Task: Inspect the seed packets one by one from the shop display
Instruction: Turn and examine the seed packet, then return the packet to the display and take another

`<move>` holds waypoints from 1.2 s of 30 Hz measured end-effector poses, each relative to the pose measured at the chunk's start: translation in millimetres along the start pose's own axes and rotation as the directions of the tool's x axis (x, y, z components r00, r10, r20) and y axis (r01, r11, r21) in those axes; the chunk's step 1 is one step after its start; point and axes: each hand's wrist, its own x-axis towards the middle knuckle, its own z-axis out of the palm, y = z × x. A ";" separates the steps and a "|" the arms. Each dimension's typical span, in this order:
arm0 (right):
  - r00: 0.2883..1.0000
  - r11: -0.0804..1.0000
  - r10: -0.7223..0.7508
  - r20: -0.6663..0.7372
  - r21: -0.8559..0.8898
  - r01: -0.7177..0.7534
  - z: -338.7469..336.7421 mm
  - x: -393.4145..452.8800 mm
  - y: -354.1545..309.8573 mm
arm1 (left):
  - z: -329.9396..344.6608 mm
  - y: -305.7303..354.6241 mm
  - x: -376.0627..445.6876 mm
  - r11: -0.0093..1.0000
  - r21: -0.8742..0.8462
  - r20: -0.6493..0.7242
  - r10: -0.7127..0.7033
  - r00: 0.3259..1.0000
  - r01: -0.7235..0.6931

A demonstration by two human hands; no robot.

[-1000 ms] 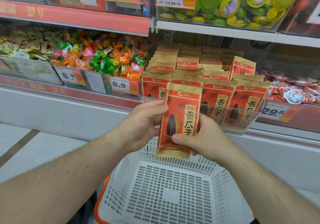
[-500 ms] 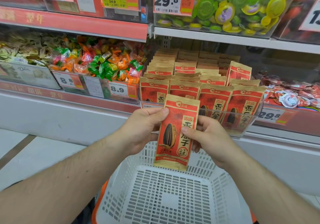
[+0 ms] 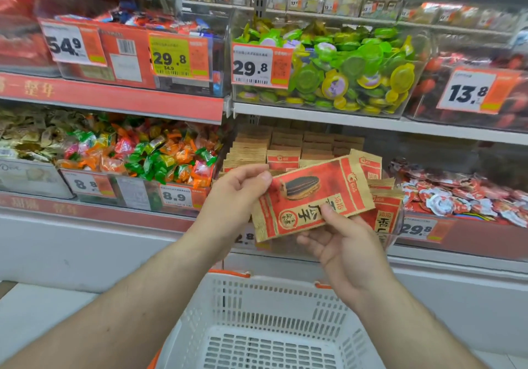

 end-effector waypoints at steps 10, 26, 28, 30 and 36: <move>0.908 0.850 -0.418 -0.034 -0.368 0.377 19.2 55.9 -67.9 | 1.8 10.8 43.1 0.352 0.856 0.280 0.301 0.912 -0.379; 0.969 0.450 -0.219 0.118 -0.869 0.207 16.5 132.0 -74.9 | 5.7 3.8 61.6 0.293 0.880 0.376 0.055 0.925 -0.375; 0.974 0.449 -0.200 0.108 -0.873 0.189 19.0 136.3 -74.9 | 6.0 3.7 61.2 0.278 0.884 0.377 0.050 0.925 -0.376; 0.978 0.420 -0.173 0.116 -0.889 0.180 21.8 140.0 -74.0 | 6.1 5.2 59.5 0.279 0.886 0.372 0.046 0.927 -0.370; 0.986 0.171 -0.043 0.161 -0.971 0.166 23.9 153.1 -70.3 | 1.8 9.8 54.4 0.240 0.905 0.354 0.031 0.935 -0.351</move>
